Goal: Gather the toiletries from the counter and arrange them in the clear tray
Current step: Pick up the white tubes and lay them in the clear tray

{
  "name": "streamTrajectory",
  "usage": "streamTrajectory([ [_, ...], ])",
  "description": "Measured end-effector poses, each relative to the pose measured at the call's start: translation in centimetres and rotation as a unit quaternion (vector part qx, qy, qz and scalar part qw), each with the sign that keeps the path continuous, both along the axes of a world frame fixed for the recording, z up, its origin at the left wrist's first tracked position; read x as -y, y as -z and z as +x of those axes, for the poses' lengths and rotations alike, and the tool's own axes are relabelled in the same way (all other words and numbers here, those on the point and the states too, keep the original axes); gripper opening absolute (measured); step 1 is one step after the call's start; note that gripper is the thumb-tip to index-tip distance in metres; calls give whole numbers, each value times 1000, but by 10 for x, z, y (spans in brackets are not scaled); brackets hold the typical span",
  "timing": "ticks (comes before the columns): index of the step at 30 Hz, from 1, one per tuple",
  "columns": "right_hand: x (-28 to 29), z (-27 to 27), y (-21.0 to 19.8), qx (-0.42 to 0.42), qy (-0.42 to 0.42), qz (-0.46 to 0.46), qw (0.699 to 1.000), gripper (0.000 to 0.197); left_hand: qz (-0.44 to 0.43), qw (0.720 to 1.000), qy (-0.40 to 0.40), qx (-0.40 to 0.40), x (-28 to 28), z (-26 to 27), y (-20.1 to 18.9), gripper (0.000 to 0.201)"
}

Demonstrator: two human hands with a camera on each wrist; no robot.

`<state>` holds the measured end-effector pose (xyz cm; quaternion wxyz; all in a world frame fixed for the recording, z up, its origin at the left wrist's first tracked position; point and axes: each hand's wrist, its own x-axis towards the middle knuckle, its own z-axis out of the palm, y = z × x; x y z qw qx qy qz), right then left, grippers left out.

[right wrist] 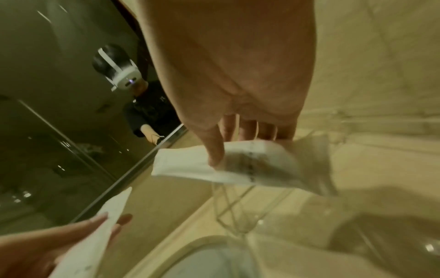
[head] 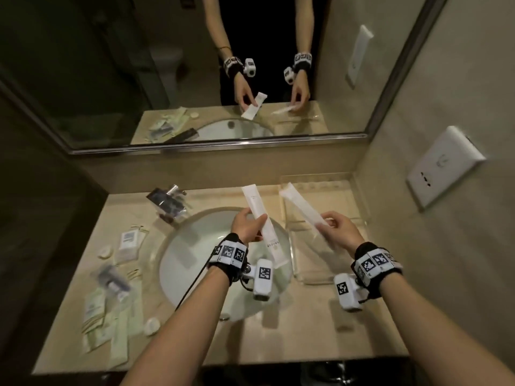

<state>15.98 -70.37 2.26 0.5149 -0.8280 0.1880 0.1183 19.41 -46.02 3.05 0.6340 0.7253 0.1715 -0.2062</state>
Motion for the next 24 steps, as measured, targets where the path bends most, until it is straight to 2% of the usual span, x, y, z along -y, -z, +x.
streamTrajectory([
  [5, 33, -9, 48, -78, -67, -192, 976, 27, 27, 999, -2, -18, 26, -7, 20, 48],
  [9, 43, -20, 73, -120, -151, -316, 929, 34, 40, 999, -4, -29, 26, -9, 30, 46],
  [12, 45, -25, 86, -95, -200, -378, 899, 33, 46, 998, -4, -36, 24, -8, 37, 47],
  [16, 41, -31, 97, -1, -208, -385, 899, 33, 37, 998, -5, -45, 25, -4, 45, 48],
  [20, 41, -39, 102, 41, -182, -330, 926, 34, 22, 999, -3, -50, 30, -3, 52, 46],
  [24, 44, -50, 105, 48, -201, -332, 920, 30, -12, 998, -21, -58, 36, -4, 57, 41],
])
